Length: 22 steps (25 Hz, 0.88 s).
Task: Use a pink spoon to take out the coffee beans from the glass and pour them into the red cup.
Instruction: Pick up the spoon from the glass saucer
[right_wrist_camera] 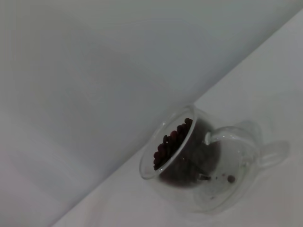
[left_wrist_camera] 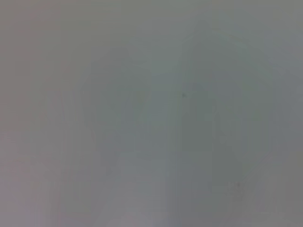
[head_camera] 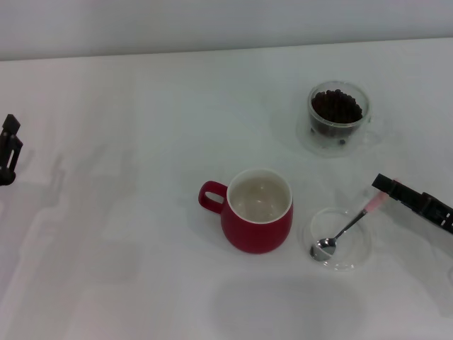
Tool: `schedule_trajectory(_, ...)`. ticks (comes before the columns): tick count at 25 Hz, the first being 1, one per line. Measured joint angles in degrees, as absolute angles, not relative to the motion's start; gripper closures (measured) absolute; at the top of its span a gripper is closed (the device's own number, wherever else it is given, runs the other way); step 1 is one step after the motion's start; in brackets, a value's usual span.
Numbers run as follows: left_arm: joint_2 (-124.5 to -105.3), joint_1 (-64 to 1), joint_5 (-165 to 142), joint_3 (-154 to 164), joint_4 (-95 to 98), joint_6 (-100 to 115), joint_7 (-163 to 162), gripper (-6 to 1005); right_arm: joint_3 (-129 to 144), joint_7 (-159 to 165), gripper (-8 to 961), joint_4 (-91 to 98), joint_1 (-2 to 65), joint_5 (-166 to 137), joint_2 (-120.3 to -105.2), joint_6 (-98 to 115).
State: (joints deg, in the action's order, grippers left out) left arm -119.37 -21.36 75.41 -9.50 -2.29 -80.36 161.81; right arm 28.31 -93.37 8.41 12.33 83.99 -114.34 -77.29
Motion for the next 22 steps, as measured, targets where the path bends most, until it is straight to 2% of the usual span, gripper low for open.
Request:
schedule_trajectory(5,-119.36,-21.35,75.41,-9.57,-2.32,-80.33,161.81,505,28.99,-93.39,279,8.42,12.71,84.02,-114.40,-76.07)
schedule_trajectory(18,-119.35,-21.31,75.41,-9.58,-2.38,-79.53,161.81,505,28.93,-93.02,355,8.23,12.57,84.02,-114.43,-76.52)
schedule_trajectory(22,-119.36,-21.39,75.41,-9.58,-2.33,-79.48,161.81,504,28.98,-93.00,431,8.17,12.70,84.02,-114.43,-76.54)
